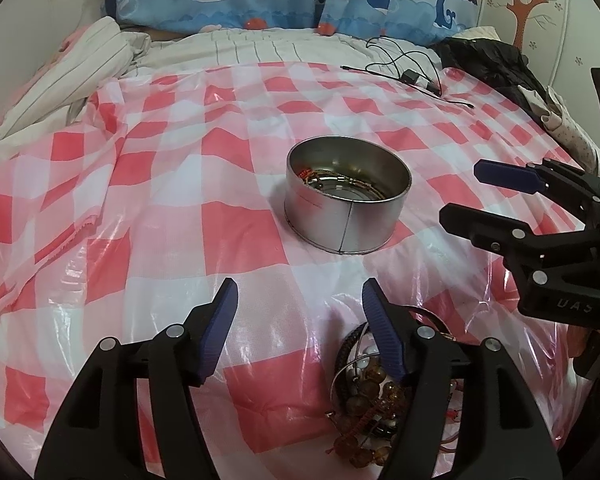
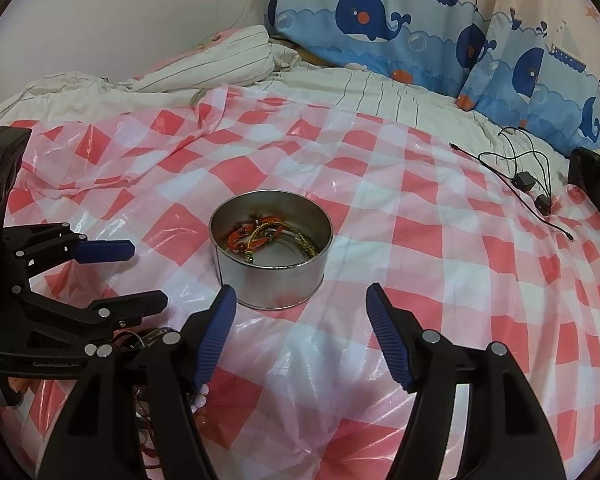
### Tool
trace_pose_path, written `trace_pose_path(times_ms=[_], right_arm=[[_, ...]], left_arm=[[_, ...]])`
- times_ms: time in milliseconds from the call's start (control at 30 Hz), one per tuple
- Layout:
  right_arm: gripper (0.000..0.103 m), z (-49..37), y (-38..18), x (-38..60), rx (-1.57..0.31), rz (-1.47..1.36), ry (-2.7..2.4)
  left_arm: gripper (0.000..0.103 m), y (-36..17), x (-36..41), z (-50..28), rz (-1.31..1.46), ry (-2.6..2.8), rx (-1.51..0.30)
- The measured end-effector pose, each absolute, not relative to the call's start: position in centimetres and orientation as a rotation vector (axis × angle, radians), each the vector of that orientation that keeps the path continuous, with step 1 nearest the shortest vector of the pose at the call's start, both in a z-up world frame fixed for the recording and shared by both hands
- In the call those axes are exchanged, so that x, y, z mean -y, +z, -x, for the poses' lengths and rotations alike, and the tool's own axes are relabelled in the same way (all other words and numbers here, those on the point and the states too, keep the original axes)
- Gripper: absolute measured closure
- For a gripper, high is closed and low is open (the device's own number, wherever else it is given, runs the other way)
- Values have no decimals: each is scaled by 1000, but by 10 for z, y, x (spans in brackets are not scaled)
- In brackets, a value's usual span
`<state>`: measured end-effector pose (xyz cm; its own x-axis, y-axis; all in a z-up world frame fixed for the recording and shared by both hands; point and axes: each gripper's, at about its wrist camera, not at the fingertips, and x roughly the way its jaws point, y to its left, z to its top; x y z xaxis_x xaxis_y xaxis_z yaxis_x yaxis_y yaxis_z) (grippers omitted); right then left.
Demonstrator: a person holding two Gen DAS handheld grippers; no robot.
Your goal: Organize jewelry
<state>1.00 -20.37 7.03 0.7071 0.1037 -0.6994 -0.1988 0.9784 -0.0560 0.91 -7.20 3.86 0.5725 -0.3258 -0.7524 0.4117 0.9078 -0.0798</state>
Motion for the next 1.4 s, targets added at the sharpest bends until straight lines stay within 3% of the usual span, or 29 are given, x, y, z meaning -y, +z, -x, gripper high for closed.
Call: trace_pose_path(times_ms=[300,800,1133,1167,1267,1300,1333,1400], right_arm=[[37,-19,69,234,-809,-9,191],[37,15,52,243,-898,-227,365],[38,32,40,198,-933,-141,516],[42,33,37,196,-938,-139,522],[73,33,32,192,-949,-143,548],[77,34,32,192,-944,-146,551],[80,37,34,192,-934,-139,545],[99,40,36,194,-925,-151,543]], left_arm=[[42,51,81,13,-271,-628,-856],[42,38,75,30,-283,-684,-914],[42,39,63,35,-276,-683,-932],[42,39,62,37,-276,-693,-928],[44,41,63,41,-280,-709,-923],[48,41,64,42,-285,-712,-928],[60,39,67,43,-297,-717,-940],[80,36,70,45,-320,-718,-960]])
